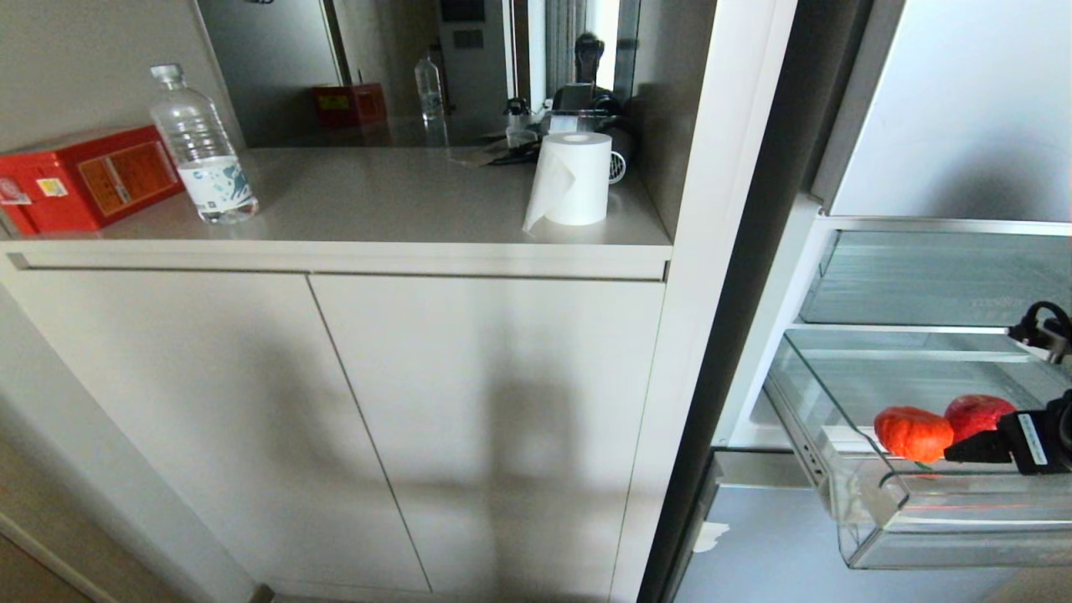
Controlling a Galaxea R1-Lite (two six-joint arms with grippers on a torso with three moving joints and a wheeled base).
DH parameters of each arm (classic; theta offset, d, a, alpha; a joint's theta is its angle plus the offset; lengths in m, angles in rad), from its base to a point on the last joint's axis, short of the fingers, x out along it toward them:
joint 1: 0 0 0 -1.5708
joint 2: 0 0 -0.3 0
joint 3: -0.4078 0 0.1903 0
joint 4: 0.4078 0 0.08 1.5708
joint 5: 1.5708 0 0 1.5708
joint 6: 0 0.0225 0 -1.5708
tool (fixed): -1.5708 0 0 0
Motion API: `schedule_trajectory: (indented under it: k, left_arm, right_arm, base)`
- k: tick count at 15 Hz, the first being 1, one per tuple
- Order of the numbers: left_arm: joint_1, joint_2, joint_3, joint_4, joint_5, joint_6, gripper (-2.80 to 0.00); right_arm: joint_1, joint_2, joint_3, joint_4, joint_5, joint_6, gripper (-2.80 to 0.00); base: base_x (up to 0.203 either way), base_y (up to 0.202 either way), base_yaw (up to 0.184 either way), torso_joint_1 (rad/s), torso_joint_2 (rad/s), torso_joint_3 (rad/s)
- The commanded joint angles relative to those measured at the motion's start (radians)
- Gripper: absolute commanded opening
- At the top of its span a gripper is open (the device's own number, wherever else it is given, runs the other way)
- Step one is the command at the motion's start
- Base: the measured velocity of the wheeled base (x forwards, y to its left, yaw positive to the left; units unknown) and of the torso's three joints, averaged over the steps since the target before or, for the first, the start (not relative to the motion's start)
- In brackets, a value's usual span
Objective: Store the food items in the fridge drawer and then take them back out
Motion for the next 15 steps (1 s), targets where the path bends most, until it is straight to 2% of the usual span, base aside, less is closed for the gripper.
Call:
schedule_trajectory:
  k: [1,6,12,15]
  left_arm:
    - [0.0,0.002,0.0,0.001,0.0,0.0,-2.8]
    - [0.0,0.002,0.0,0.001,0.0,0.0,-2.8]
    - [0.0,0.002,0.0,0.001,0.0,0.0,-2.8]
    - [0.0,0.002,0.0,0.001,0.0,-0.001,-2.8]
  right_arm:
    - [0.0,0.027,-0.023,-0.002,0.006,0.002,0.0]
    - [-0.03,0.066,-0.036,-0.002,0.01,-0.005,0.0]
    - [-0.059,-0.077,0.089,-0.001,0.013,-0.013,0.0]
    - [-0.06,-0.082,0.092,-0.001,0.013,-0.012,0.0]
  base:
    - [0.0,0.0,0.0,0.0,0.0,0.0]
    - [0.0,0.0,0.0,0.0,0.0,0.0]
    - [0.0,0.0,0.0,0.0,0.0,0.0]
    - [0.0,0.0,0.0,0.0,0.0,0.0]
